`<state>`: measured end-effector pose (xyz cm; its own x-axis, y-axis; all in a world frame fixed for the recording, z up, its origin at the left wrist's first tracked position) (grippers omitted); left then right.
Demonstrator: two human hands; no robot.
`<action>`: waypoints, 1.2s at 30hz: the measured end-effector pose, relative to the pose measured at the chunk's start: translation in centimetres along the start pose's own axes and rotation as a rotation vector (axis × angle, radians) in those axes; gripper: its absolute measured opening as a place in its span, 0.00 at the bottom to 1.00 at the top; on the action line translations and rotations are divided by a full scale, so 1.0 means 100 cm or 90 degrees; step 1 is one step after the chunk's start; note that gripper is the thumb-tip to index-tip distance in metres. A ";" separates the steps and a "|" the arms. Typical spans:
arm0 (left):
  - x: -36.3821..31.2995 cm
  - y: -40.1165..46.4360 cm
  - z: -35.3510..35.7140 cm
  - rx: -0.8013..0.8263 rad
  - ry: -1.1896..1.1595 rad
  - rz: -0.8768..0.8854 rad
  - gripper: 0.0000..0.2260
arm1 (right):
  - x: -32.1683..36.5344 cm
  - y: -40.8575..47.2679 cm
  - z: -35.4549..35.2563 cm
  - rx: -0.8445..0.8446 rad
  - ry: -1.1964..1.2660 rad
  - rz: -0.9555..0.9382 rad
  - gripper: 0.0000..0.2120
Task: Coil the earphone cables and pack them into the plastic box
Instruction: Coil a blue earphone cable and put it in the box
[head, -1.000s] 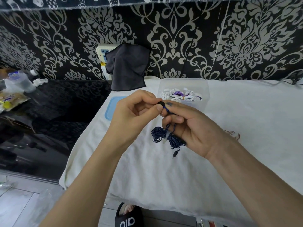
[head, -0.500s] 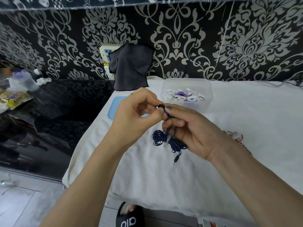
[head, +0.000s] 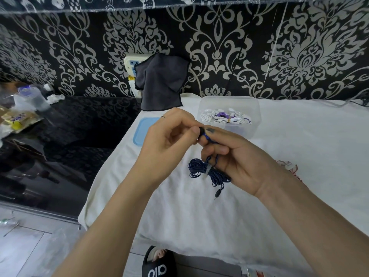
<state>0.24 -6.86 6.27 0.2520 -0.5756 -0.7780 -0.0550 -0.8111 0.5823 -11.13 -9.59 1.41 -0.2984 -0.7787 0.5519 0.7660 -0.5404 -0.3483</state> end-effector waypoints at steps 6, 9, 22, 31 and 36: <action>0.005 0.001 0.000 -0.023 -0.035 -0.029 0.06 | 0.003 -0.001 -0.003 -0.057 -0.020 -0.051 0.08; 0.006 0.002 0.001 -0.020 -0.050 -0.032 0.07 | 0.005 -0.003 -0.003 -0.075 -0.042 -0.075 0.07; 0.006 0.000 -0.002 -0.020 -0.007 -0.008 0.02 | 0.001 -0.002 0.001 -0.058 -0.039 -0.056 0.11; -0.010 0.002 -0.001 0.021 0.175 0.143 0.10 | 0.000 -0.004 0.004 -0.045 0.021 -0.038 0.08; -0.010 -0.001 -0.001 0.031 0.229 0.173 0.05 | -0.004 -0.003 0.005 -0.051 0.031 -0.013 0.06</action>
<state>0.13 -6.20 7.05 0.5410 -0.7027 -0.4621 -0.2084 -0.6443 0.7359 -10.99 -8.98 1.65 -0.3425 -0.7810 0.5222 0.7120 -0.5784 -0.3981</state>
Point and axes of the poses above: each hand's wrist, its own y-axis towards the middle knuckle, its own z-axis out of the palm, x = y × z, the point moved 7 cm from there along y, towards the middle knuckle, and after that the axes turned 15 degrees about z, right-handed, at the moved point
